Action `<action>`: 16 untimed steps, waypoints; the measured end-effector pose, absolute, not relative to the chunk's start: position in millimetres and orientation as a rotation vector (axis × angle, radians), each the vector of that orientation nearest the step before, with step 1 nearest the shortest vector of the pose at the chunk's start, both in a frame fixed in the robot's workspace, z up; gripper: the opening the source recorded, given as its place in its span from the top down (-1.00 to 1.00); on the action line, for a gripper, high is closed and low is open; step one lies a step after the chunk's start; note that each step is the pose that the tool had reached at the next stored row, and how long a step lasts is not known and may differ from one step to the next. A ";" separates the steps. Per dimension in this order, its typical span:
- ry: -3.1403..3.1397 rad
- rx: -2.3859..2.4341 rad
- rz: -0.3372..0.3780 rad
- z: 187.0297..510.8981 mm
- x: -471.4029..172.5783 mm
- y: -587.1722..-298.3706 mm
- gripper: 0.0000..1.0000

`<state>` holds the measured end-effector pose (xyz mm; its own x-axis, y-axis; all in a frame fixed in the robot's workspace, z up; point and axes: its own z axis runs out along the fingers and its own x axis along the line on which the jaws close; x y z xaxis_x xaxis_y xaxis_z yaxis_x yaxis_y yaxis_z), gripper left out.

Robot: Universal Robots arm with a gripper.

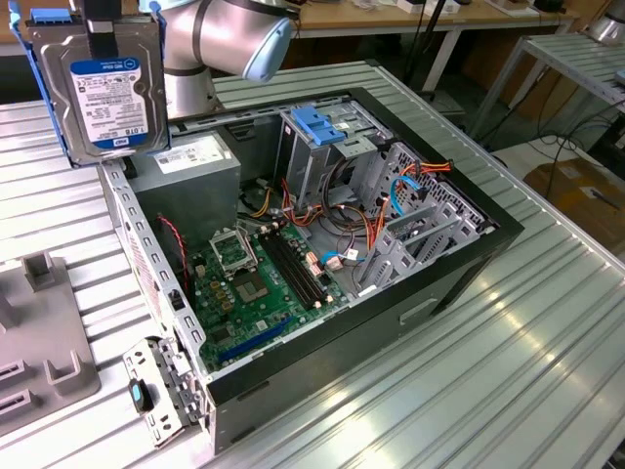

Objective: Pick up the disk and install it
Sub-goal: 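Pick up the disk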

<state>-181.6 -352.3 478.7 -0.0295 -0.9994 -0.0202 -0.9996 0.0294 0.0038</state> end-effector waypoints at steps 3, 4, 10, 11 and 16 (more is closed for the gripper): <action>2.245 -2.180 0.026 478.7 -172.2 -352.3 0.30; 2.245 -2.180 0.026 478.7 -167.8 -352.3 0.30; 2.245 -2.180 0.026 478.7 -147.0 -352.3 0.30; 2.245 -2.180 0.026 478.7 -144.4 -352.3 0.30; 2.245 -2.180 0.026 478.7 -125.4 -352.3 0.30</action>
<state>-125.4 -352.3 478.7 -0.0295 -0.9994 -0.0202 -0.9996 0.0294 0.0038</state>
